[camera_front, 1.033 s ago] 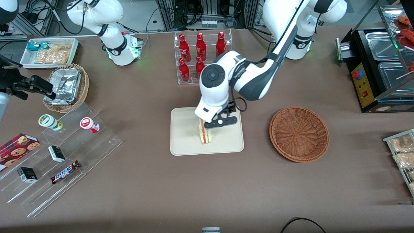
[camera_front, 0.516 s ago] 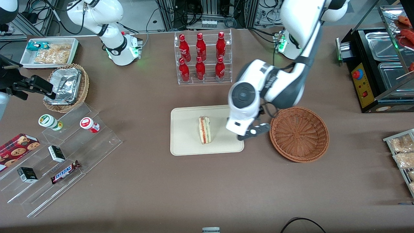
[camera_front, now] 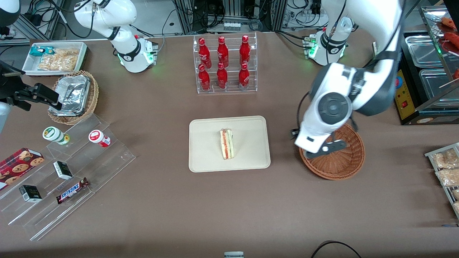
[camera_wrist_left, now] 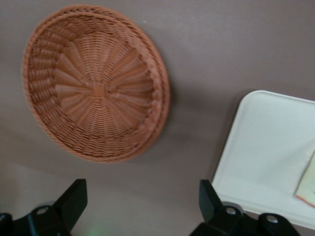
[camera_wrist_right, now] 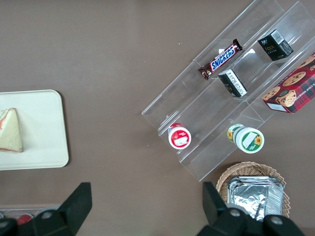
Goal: Place sandwich from basket to tray
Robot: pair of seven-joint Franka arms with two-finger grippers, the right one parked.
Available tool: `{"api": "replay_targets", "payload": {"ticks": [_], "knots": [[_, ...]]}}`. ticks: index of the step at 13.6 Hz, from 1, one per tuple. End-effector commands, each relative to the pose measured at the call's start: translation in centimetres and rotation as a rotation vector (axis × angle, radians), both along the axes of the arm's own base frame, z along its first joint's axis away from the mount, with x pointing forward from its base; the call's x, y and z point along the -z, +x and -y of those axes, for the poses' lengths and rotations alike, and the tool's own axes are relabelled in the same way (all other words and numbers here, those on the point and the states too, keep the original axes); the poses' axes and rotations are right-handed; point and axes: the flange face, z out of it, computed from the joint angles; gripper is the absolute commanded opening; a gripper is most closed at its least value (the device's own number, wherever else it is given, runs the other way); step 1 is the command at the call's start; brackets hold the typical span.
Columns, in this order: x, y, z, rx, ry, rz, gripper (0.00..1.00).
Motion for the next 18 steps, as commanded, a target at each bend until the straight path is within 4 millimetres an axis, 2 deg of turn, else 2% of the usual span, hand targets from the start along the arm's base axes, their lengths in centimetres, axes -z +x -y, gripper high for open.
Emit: {"api": "replay_targets", "payload": {"ticks": [1, 2, 4, 5, 6, 9, 12, 14, 18], "knots": [[-2.1, -1.8, -4.7, 0.039, -0.03, -0.011, 1.0], [-2.8, -2.1, -5.8, 0.041, -0.036, -0.007, 1.0], [-4.6, -2.7, -10.0, 0.044, -0.057, 0.001, 1.0], [-5.5, -3.0, -10.7, 0.082, -0.074, -0.004, 1.0], [-6.4, -3.3, -12.3, 0.096, -0.084, -0.012, 1.0], [-9.0, -4.7, -14.6, 0.155, -0.101, -0.037, 1.0], [-11.2, -5.5, -17.9, 0.221, -0.123, -0.038, 1.0], [-12.6, -5.8, -19.1, 0.269, -0.134, -0.023, 1.0], [-15.8, -5.3, -21.0, 0.249, -0.12, 0.043, 1.0]]}}
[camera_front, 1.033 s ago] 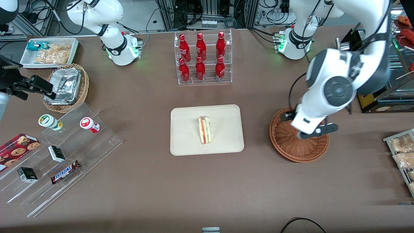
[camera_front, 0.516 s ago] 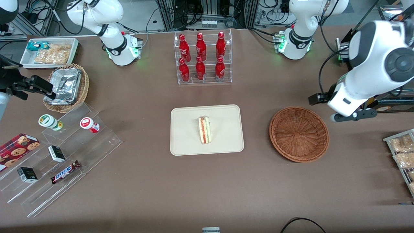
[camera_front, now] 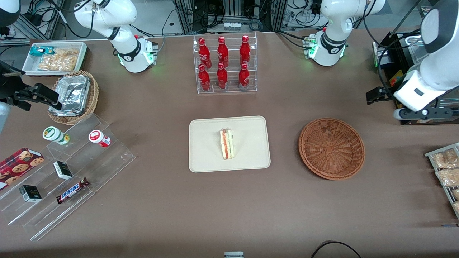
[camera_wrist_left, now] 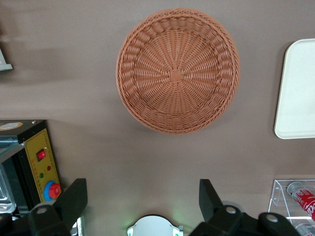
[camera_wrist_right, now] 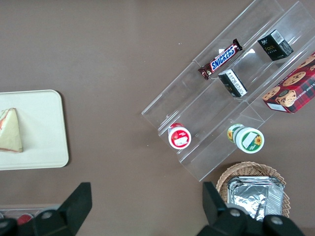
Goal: Place sandwich from basket to tray
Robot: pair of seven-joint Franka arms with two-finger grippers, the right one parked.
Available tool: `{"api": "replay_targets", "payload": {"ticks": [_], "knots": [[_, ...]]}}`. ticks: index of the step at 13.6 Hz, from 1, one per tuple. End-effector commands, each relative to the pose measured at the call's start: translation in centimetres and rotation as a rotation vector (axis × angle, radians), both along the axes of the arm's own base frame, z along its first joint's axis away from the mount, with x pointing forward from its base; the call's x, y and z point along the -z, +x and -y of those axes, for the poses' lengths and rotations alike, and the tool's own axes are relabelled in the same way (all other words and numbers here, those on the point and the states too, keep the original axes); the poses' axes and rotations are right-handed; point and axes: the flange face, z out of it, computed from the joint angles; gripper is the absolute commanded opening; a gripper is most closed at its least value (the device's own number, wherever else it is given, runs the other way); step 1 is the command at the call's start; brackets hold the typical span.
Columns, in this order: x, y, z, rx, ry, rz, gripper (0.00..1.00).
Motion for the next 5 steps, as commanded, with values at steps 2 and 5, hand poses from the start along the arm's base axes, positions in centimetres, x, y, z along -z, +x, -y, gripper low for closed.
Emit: {"api": "replay_targets", "payload": {"ticks": [2, 5], "knots": [[-2.9, -0.6, -1.3, 0.037, 0.0, 0.009, 1.0], [-3.2, -0.3, -2.7, 0.014, -0.005, 0.027, 1.0]]}}
